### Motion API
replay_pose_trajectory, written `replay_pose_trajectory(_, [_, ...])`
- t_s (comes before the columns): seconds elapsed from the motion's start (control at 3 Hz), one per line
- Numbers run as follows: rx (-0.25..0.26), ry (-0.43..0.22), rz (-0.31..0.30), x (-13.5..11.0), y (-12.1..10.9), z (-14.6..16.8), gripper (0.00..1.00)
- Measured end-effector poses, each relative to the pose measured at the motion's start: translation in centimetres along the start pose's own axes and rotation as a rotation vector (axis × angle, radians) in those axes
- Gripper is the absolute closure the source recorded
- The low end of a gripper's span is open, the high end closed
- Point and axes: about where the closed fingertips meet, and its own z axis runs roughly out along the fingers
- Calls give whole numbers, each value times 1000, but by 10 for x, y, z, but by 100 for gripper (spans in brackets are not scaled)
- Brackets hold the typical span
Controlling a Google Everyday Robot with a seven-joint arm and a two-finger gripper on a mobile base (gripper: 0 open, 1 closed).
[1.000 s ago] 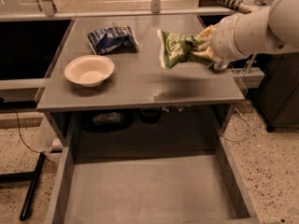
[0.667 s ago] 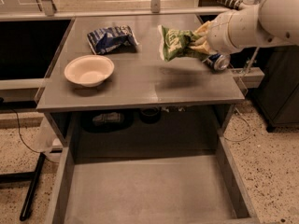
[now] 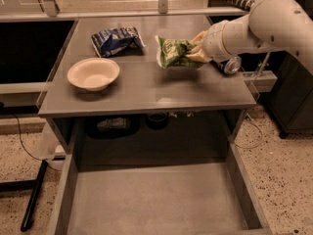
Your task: Pick green jalapeno chip bag from top drawer and place on counter
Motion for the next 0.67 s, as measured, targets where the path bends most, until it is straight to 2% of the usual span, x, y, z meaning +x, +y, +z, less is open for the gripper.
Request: replay_pose_trajectory(0.67, [-85, -62, 40, -6, 22, 31, 100])
